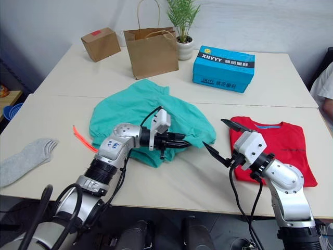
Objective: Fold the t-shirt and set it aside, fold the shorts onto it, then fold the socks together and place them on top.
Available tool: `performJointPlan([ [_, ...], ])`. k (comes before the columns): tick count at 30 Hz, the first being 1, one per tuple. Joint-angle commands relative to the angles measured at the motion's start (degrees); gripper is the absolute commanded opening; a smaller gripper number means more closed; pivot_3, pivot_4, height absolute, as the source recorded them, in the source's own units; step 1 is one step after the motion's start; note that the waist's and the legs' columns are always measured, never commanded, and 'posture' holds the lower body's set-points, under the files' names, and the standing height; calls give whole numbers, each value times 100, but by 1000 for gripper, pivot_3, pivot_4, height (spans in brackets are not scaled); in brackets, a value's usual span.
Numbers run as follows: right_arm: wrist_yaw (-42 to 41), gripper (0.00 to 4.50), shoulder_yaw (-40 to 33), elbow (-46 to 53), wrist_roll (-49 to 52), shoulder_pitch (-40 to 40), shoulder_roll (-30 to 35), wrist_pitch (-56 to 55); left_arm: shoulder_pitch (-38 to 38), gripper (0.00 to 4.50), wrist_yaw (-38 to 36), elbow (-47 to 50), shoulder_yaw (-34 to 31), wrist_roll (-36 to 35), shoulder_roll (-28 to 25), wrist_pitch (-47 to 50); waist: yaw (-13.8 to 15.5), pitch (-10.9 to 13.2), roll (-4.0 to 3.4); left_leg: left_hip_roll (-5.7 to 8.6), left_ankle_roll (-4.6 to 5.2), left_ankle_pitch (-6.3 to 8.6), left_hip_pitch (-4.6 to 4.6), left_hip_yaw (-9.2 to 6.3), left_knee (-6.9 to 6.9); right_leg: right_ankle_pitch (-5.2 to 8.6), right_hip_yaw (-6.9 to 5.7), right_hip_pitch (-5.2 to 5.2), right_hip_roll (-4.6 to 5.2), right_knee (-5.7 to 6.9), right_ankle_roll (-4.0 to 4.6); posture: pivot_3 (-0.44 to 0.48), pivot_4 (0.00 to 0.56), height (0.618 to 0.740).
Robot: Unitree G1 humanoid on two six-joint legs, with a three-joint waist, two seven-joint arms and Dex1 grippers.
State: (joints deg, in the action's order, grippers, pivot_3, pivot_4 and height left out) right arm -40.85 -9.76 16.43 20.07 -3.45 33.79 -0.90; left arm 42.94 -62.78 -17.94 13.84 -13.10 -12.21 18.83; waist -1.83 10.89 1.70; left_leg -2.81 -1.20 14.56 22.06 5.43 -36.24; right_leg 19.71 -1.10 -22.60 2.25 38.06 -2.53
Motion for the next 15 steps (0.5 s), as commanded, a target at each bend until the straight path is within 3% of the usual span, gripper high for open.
performJointPlan([
  [1,70,4500,-175,477,232,60,99,307,-191,2426,-239,574,-316,-307,-388,61,-6,0,0,0,-4,-2,-3,0,3,0,1,0,-1,1,0,0,150,740],
  [6,-138,4500,-30,831,471,131,157,665,-545,4001,-1015,1043,-1047,-886,-1615,173,-10,0,-1,-10,-15,-9,-5,-4,10,1,3,-1,-13,3,2,0,150,740],
  [10,-311,4500,247,1177,647,267,266,1147,-711,4001,-1295,874,-1469,-875,-2439,-178,21,0,-1,-8,-10,-6,-2,-6,11,1,3,0,-8,-6,3,0,150,740],
  [12,-463,4500,509,1316,604,315,355,1333,-686,4001,-1280,340,-1699,-528,-2981,-804,28,0,0,-5,-4,-3,-1,-5,10,1,3,0,-3,-9,3,0,150,740],
  [15,-651,4500,1244,1278,128,155,379,1326,-647,4001,-1331,-954,-1576,358,-3952,-2485,-13,-1,4,-3,38,21,1,-4,11,1,-2,-3,2,-12,3,0,150,740],
])
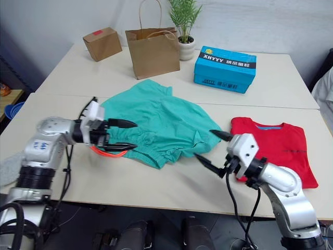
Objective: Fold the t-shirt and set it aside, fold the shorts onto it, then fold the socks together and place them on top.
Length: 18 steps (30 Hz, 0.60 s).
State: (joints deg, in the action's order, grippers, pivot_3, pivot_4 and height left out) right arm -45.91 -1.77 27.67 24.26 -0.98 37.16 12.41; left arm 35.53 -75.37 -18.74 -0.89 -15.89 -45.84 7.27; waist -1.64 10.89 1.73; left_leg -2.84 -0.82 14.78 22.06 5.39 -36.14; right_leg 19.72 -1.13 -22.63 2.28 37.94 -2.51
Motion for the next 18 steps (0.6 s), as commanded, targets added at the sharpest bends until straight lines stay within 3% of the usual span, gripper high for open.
performJointPlan([
  [1,-169,4500,711,84,-452,-225,-7,-2,149,4001,-8,-1341,-12,891,-804,-1792,-45,0,2,-2,1,1,-1,4,1,0,0,-2,2,1,1,0,150,740],
  [5,-113,4500,1416,-166,-835,-754,-307,179,463,4001,264,-2624,202,1472,-1059,-2845,-2,-1,2,4,13,8,4,7,-1,1,-6,-8,13,1,3,0,150,740],
  [13,71,4500,2653,-1288,-2009,-1817,-1077,272,1226,4001,865,-4008,867,2456,-562,-4328,83,-16,30,10,31,19,31,2,-21,-1,-22,-16,29,-2,-1,0,150,740],
  [18,106,4500,2954,-1744,-2515,-2186,-1256,204,1739,4001,1413,-4584,1098,2867,-249,-4696,102,-16,29,12,32,19,28,5,-27,-2,-22,-16,30,7,-3,0,150,740],
])
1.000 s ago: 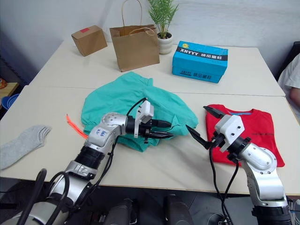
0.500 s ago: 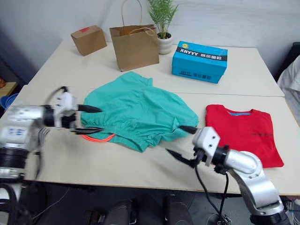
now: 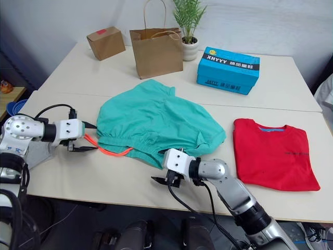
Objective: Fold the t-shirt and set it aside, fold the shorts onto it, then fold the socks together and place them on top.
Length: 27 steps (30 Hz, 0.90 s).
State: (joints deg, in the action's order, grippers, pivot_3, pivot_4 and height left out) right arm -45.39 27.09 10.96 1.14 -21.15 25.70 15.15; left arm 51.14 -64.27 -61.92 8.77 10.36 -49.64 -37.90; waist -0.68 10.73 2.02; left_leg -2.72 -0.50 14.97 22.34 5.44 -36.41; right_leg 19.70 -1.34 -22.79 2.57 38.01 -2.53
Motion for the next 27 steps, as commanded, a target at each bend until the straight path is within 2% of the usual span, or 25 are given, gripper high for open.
performJointPlan([
  [1,90,4311,52,-154,-264,-235,-158,-89,241,4027,256,-341,160,257,194,-211,4,0,0,0,0,0,1,0,-1,0,0,0,0,1,-1,0,150,740],
  [2,81,4085,39,-216,-310,-290,-181,-106,287,4040,147,-412,172,239,257,-223,8,0,0,0,0,0,-1,1,-2,-1,0,0,0,3,-1,0,150,740],
  [5,-7,3199,-15,-346,-442,-394,-111,-269,248,3428,-789,-490,107,-106,444,-215,16,0,0,1,0,0,-1,2,-5,-1,-1,1,-1,6,-2,0,150,740],
  [8,-111,2139,-137,-397,-516,-415,69,-441,60,2440,-1899,-270,-12,-585,538,40,24,0,-1,1,0,1,1,6,-6,-1,-2,1,-2,1,-2,0,150,740],
  [11,-225,1099,-365,-308,-445,-386,303,-488,-264,1449,-2575,490,-154,-1172,628,528,-3,0,-1,0,0,1,2,11,-8,-1,2,1,-2,-3,-2,0,150,740],
  [14,-577,64,-720,-86,-172,-283,753,-560,-1089,452,-2818,2231,-28,-1976,516,1552,-47,2,-3,-3,1,2,3,6,-9,-1,6,1,0,-1,-2,0,150,740],
  [16,-897,0,-1087,31,245,-163,1033,-641,-1741,35,-2775,3578,-17,-2399,435,2298,-90,2,-4,-4,3,3,4,1,-8,-1,7,2,2,-1,-2,0,150,740],
  [19,-1277,0,-1461,-89,610,-90,1313,-1054,-2370,35,-2450,5016,10,-2818,354,3244,-121,3,-5,-6,2,4,2,-2,-7,-1,7,5,1,-2,-3,0,150,740],
  [22,-1620,0,-1811,-737,786,-190,1627,-1217,-2861,35,-1871,6473,235,-3195,641,4192,-137,5,-9,-7,0,3,-12,-2,-5,-1,9,14,-5,5,-3,0,150,740],
  [23,-1714,0,-1936,-939,906,-227,1660,-1299,-2916,35,-1697,6757,325,-3180,772,4384,-127,6,-11,-7,0,3,-22,-2,-3,-1,10,24,-5,3,-3,0,150,740],
  [24,-1790,189,-2025,-1139,960,-257,1693,-1430,-2922,12,-1559,6853,397,-3102,916,4448,-114,6,-11,-5,0,3,-26,-1,-3,-1,12,30,-5,2,-3,0,150,740],
  [27,-2259,960,-2275,-1681,1121,-309,2008,-1672,-2678,0,-1163,6662,839,-2688,1579,4480,-93,7,-14,-2,3,1,-25,0,-7,-3,15,29,-7,2,-6,0,150,740],
])
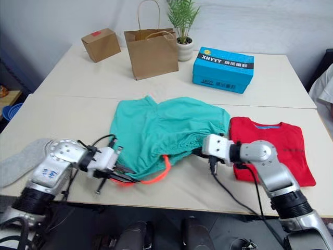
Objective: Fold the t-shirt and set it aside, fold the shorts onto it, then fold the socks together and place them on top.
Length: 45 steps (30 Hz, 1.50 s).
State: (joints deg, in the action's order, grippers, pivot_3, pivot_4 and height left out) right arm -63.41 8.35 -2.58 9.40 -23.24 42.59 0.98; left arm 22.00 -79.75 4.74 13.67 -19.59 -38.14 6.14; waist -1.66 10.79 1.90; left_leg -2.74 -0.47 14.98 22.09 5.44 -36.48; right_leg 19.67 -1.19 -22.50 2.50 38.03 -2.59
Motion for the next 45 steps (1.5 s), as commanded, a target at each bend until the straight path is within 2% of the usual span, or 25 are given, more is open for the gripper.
performJointPlan([
  [1,-665,1307,-537,-389,446,-87,475,-252,375,0,456,-82,580,423,690,151,18,3,-6,2,0,0,0,1,-1,-1,1,0,-1,-1,-1,0,150,740],
  [5,-1267,2666,-954,7,1109,338,984,400,739,0,541,-448,1110,814,1241,251,78,5,-12,2,6,-1,15,3,-17,-8,8,-1,-7,-14,-14,0,150,740],
  [9,-1135,4107,-1461,496,1276,915,1240,549,992,0,686,-900,1266,933,1674,283,42,4,-17,-4,7,0,16,4,-20,-8,10,-2,-13,-17,-14,0,150,740],
  [10,-1014,4433,-1646,749,1329,1110,1244,592,1021,305,728,-909,1281,901,1799,376,25,3,-18,-4,7,0,16,4,-24,-8,10,-2,-14,-16,-14,0,150,740],
  [11,-914,4500,-1764,999,1357,1247,1220,593,1028,640,661,-852,1314,866,1824,458,16,4,-20,-3,7,0,15,3,-27,-8,11,-1,-13,-13,-14,0,150,740],
  [14,-743,4500,-1897,1404,1398,1440,1172,653,1010,1524,536,-742,1317,855,1807,471,-25,4,-21,-5,5,0,13,5,-31,-9,16,0,-15,-8,-16,0,150,740],
  [18,118,4500,-1471,2995,1557,1666,763,1456,861,2780,186,-123,580,251,1128,537,-50,4,-22,-17,-12,-7,8,1,-24,-8,17,-3,-26,-1,-15,0,150,740],
  [20,352,4500,-1250,3379,1467,1714,645,1640,801,3466,118,-60,362,127,938,342,-26,3,-24,-20,-25,-14,5,-5,-14,-7,16,-3,-30,0,-11,0,150,740],
  [22,752,4500,-719,3782,1163,1795,382,1840,682,4074,-4,-9,-172,-179,547,376,3,2,-25,-15,-25,-14,6,-6,-12,-6,16,-2,-26,-3,-11,0,150,740],
  [24,1041,4500,-287,3987,896,1836,182,1977,634,4074,-128,-158,-560,-193,92,249,-10,3,-21,-13,-26,-14,8,-4,-12,-6,16,-2,-20,-8,-11,0,150,740],
  [26,1184,4500,12,4001,584,1881,124,1974,700,4074,-125,-626,-764,82,-258,-236,3,4,-22,-11,-26,-13,12,-3,-12,-6,14,-6,-16,-10,-11,0,150,740],
  [28,1254,4500,313,3927,205,1935,164,1851,843,4422,-140,-1446,-808,557,-589,-1115,18,3,-22,-5,-12,-5,11,-1,-12,-6,13,-6,-9,-12,-10,0,150,740],
  [30,1424,4500,529,3816,-97,2002,79,1768,1111,4463,-23,-2494,-756,1100,-823,-2159,32,3,-21,1,-2,0,11,-2,-12,-6,9,-4,-3,-17,-11,0,150,740],
  [34,1759,4500,875,3514,-644,1971,-178,1582,1887,4463,531,-4386,-554,1928,-799,-3778,47,0,-14,1,11,8,22,-1,-14,-6,3,-12,-1,-19,-11,0,150,740],
  [36,1728,4500,953,3476,-697,1965,-194,1649,2189,4463,621,-4952,-408,2160,-654,-4140,44,0,-13,3,17,11,27,2,-16,-7,2,-15,2,-20,-12,0,150,740],
  [39,1684,3949,988,3431,-730,1957,-197,1715,2628,4500,980,-5684,-240,2489,-302,-4487,97,0,-13,1,27,23,37,5,-36,-8,-2,-17,2,-20,-15,0,150,740],
  [42,1625,2977,931,3332,-765,1924,-171,1603,2936,4500,1014,-6318,-77,2687,86,-4684,163,0,-13,1,33,29,36,5,-57,-10,-4,-9,1,-18,-21,0,150,740],
  [45,1575,1878,724,3317,-723,1922,-93,1539,3073,3870,824,-6702,11,2759,316,-4788,164,-2,-12,4,44,36,32,11,-63,-16,1,-2,4,-19,-31,0,150,740],
])
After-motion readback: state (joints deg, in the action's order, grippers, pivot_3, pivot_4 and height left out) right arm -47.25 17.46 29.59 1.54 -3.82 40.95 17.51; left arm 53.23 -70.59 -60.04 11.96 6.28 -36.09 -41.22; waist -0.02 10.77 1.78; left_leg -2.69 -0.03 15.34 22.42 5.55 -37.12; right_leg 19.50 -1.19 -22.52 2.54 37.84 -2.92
